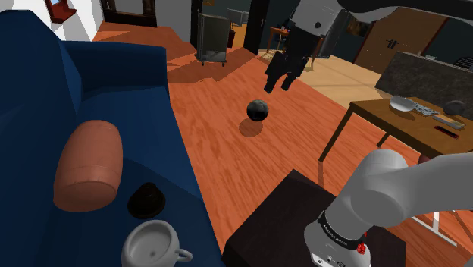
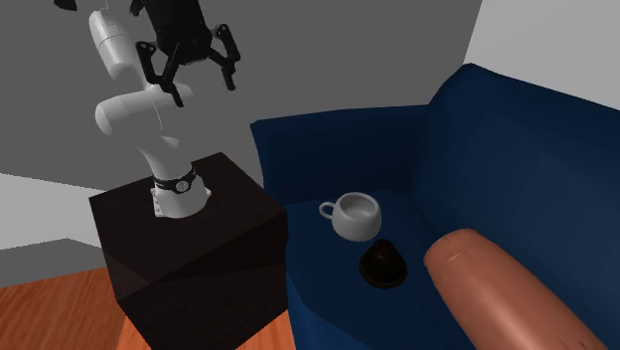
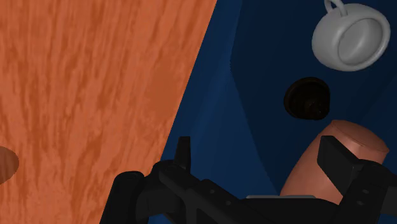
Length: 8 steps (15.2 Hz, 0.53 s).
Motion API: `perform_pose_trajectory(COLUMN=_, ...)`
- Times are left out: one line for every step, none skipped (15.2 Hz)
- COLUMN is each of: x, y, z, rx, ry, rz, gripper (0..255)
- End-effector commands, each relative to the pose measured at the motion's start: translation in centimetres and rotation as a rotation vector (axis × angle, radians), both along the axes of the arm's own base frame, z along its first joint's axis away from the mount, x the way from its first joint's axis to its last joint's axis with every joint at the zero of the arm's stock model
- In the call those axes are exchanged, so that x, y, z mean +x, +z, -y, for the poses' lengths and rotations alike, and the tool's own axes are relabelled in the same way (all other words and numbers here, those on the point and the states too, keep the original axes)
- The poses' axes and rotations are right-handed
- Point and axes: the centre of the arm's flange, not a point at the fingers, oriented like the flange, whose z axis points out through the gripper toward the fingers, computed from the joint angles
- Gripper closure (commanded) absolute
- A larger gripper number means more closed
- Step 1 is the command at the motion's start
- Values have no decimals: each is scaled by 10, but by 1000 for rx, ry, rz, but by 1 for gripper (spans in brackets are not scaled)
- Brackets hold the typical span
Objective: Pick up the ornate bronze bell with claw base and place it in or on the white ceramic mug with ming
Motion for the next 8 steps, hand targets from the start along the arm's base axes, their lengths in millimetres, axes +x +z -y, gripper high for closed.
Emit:
perform_pose_trajectory(x=0, y=0, z=0, rx=0, ry=0, rz=0, gripper=0)
perform_pose_trajectory(x=6, y=-10, z=-7, rx=1, ry=0, rz=-1, gripper=0)
perform_pose_trajectory(x=12, y=-19, z=-14, rx=2, ry=-1, rz=-2, gripper=0)
perform_pose_trajectory(x=17, y=-29, z=-21, rx=3, ry=-1, rz=-3, gripper=0)
perform_pose_trajectory(x=23, y=-38, z=-28, rx=4, ry=-2, rz=-4, gripper=0)
perform_pose_trajectory(x=29, y=-48, z=-35, rx=5, ry=-2, rz=-5, gripper=0)
perform_pose_trajectory(x=35, y=-57, z=-42, rx=6, ry=-2, rz=-6, gripper=0)
perform_pose_trajectory(x=40, y=-67, z=-49, rx=6, ry=-3, rz=-7, gripper=0)
